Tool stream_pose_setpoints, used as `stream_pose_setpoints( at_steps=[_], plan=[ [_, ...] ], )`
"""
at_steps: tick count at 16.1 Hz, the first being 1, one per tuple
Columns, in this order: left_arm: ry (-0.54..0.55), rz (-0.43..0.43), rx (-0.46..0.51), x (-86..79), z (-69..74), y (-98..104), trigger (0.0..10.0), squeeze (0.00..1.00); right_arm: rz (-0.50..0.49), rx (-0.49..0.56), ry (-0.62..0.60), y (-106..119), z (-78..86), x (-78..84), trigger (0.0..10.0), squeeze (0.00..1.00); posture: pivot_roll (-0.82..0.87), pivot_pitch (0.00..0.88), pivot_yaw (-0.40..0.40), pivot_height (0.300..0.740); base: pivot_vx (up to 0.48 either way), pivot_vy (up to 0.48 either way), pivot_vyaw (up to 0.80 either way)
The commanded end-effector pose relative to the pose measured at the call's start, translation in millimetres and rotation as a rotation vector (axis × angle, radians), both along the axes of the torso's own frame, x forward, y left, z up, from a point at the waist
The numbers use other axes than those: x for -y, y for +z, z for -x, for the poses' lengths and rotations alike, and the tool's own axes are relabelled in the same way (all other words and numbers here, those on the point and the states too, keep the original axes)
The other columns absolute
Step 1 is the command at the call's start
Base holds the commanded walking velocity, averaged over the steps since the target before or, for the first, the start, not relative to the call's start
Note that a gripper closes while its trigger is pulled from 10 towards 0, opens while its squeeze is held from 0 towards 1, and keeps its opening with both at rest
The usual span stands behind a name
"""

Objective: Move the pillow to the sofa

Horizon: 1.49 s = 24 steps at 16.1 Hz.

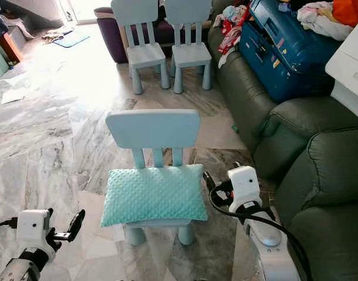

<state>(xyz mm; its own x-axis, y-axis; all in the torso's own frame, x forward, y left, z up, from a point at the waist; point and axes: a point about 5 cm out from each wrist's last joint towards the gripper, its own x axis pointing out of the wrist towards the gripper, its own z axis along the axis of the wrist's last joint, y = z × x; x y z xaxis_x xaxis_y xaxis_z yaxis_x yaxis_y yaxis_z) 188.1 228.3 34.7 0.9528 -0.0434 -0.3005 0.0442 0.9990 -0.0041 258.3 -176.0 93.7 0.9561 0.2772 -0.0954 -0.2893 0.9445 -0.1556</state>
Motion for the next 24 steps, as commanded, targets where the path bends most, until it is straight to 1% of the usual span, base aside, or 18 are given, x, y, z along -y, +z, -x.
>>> stream_pose_setpoints(
  at_steps=[1, 5, 6, 11, 12, 15, 19, 22, 24],
  plan=[
    [-0.007, -0.017, -0.02, -2.9, 4.3, -4, 10.0, 0.0, -0.004, 0.009, 0.021, 5, 0.7, -3.3, 10.0, 0.0, -0.09, 0.15, 0.02, 0.74, 0.0, 0.0, 0.0],
    [-0.009, -0.019, -0.033, -3.8, 10.8, -7, 10.0, 0.0, -0.008, -0.014, 0.033, 2, 7.5, -4.9, 10.0, 0.0, -0.09, 0.175, 0.02, 0.74, 0.0, 0.0, 0.0],
    [-0.011, -0.019, -0.043, -3.4, 15.6, -9, 10.0, 0.0, -0.009, -0.032, 0.035, -1, 12.8, -4.9, 10.0, 0.0, -0.09, 0.191, 0.018, 0.74, 0.0, 0.0, 0.0],
    [-0.026, -0.023, -0.06, -1.5, 28.8, -6, 10.0, 0.0, -0.005, -0.085, 0.047, -8, 26.0, -4.4, 10.0, 0.0, -0.1, 0.239, 0.016, 0.74, 0.0, 0.0, 0.0],
    [-0.028, -0.024, -0.061, -1.2, 29.7, -6, 10.0, 0.0, -0.006, -0.091, 0.046, -9, 27.2, -3.9, 10.0, 0.0, -0.1, 0.241, 0.016, 0.74, 0.0, 0.0, 0.0],
    [-0.031, -0.029, -0.059, -0.1, 29.9, -2, 10.0, 0.0, -0.006, -0.101, 0.048, -8, 29.6, -3.1, 10.0, 0.0, -0.1, 0.253, 0.014, 0.74, 0.0, 0.0, 0.0],
    [-0.038, -0.031, -0.046, 5.9, 25.2, 11, 10.0, 0.0, -0.009, -0.103, 0.059, -6, 28.8, -6.2, 10.0, 0.0, -0.1, 0.257, 0.011, 0.74, 0.0, 0.0, 0.0],
    [-0.036, -0.027, -0.045, 10.6, 23.3, 14, 10.0, 0.0, -0.037, -0.109, 0.072, -5, 28.4, -9.5, 10.0, 0.0, -0.11, 0.256, 0.01, 0.74, 0.0, 0.0, 0.0],
    [-0.038, -0.022, -0.047, 14.2, 22.3, 16, 10.0, 0.0, -0.038, -0.104, 0.073, -3, 27.2, -10.7, 10.0, 0.0, -0.11, 0.257, 0.011, 0.74, 0.0, 0.0, 0.0]
  ],
)
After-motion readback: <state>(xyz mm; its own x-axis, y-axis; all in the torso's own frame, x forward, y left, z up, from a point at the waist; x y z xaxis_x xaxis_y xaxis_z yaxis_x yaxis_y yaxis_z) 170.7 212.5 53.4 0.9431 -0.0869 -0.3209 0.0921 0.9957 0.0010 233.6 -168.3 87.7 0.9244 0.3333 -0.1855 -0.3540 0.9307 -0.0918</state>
